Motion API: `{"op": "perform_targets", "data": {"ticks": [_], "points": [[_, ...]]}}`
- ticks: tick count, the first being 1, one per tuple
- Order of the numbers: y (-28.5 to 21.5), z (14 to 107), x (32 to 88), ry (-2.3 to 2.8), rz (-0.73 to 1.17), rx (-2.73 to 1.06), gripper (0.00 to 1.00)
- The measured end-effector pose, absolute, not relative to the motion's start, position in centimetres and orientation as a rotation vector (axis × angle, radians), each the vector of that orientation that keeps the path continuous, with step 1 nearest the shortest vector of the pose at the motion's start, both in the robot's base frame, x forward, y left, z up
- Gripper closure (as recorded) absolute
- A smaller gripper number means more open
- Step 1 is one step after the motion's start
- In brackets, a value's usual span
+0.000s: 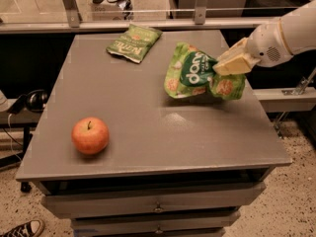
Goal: Move green rice chip bag near apple
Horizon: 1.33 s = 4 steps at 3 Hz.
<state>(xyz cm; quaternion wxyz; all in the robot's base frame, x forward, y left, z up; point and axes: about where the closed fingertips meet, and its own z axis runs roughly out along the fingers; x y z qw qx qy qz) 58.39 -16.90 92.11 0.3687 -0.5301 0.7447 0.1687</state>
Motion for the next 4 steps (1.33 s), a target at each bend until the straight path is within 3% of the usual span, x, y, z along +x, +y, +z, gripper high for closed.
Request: {"op": "perform_targets", "data": {"ticks": [2,4], "points": [[-9.7,96.2,59.2,1.873,0.53,-1.242,1.0],[-2.4,96.2,56.2,1.784,0.696,-1.272,1.0]]}}
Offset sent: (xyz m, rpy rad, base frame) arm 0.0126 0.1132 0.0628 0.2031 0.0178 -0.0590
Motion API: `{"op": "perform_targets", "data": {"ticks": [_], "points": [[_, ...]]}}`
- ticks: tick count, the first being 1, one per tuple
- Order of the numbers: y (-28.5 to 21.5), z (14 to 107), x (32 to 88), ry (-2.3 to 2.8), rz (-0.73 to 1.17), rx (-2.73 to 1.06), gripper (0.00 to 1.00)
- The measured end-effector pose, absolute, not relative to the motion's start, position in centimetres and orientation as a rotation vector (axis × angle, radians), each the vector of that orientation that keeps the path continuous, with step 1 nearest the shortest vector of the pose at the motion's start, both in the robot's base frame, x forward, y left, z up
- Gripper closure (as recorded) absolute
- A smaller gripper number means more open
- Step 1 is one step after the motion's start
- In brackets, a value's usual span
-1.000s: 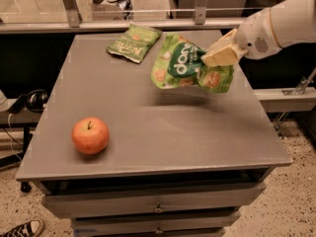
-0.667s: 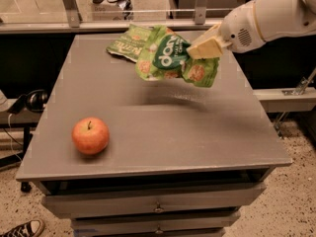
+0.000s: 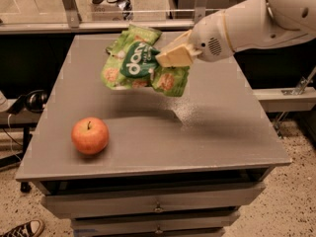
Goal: Move green rice chip bag near apple
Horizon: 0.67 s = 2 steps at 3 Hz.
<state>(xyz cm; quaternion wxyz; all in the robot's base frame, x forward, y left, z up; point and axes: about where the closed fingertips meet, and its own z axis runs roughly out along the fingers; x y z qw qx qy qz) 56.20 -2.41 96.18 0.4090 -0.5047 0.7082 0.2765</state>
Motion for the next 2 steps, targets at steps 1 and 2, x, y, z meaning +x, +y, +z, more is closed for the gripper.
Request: {"op": "perform_targets", "data": {"ticks": [1,2], "points": [[1.7,95.4,53.7,1.725,0.769,-1.331,1.0],[5.0,94.6,52.0,1.682,0.817,-1.376,1.0]]}}
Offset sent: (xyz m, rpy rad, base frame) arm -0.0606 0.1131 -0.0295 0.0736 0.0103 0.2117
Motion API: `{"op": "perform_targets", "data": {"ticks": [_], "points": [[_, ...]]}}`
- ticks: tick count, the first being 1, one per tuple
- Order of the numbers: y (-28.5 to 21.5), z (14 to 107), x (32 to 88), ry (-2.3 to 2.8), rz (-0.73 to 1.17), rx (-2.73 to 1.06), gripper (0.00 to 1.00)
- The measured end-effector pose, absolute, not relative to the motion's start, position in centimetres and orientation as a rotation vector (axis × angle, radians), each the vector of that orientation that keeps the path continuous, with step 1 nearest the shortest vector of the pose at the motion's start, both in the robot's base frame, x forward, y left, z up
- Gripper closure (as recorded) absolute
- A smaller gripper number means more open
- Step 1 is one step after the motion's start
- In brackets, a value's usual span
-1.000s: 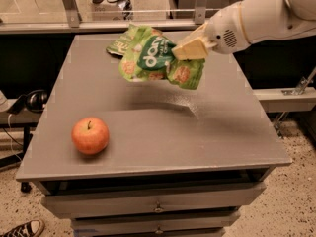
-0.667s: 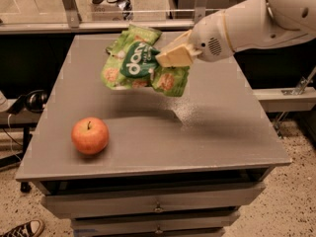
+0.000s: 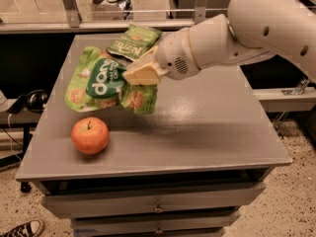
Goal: Move green rice chip bag near apple
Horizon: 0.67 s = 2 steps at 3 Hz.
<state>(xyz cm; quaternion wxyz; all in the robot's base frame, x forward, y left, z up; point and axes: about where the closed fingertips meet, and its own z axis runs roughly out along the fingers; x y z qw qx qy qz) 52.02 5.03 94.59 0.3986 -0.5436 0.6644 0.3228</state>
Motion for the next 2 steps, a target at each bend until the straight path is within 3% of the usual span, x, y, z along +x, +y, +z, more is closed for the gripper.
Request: {"op": "perform_targets", "data": {"ticks": [1,2], "points": [[7.7,94.0,51.3,1.66,0.851,-1.391,1.0],[9.2,93.6,51.1,1.659,0.878,-1.403,0.82]]}}
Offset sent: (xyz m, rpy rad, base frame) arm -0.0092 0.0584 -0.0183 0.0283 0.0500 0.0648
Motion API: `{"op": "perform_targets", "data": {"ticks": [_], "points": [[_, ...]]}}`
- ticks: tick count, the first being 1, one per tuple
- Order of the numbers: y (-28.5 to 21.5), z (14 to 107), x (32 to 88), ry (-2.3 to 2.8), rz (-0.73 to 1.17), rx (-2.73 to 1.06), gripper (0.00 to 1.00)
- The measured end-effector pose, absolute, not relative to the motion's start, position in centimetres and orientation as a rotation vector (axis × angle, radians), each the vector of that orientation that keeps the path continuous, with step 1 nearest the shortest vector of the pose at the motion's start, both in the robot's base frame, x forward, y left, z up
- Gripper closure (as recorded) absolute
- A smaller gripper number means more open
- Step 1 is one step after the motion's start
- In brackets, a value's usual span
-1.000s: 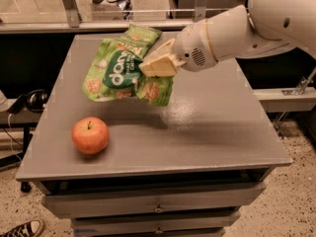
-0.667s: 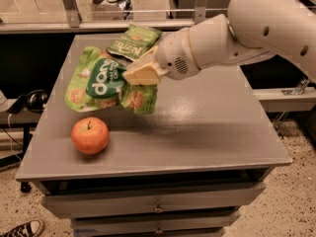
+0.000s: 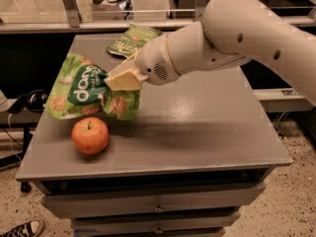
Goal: Move green rice chip bag near apple
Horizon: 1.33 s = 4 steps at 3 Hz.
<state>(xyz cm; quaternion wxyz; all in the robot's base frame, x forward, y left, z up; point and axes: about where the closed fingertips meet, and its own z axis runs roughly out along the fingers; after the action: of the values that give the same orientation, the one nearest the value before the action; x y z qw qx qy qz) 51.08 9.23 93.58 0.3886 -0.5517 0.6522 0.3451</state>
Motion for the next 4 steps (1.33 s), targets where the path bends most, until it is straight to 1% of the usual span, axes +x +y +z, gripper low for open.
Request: {"op": "perform_targets", "data": {"ticks": [2,3,4], "points": [[10.16,92.7,50.96,1.669,0.903,-1.398,0.36],[10.41,92.48,50.84,1.667,0.913,-1.4,0.11],[10.12,92.51,50.97,1.672,0.917,-1.389,0.0]]}}
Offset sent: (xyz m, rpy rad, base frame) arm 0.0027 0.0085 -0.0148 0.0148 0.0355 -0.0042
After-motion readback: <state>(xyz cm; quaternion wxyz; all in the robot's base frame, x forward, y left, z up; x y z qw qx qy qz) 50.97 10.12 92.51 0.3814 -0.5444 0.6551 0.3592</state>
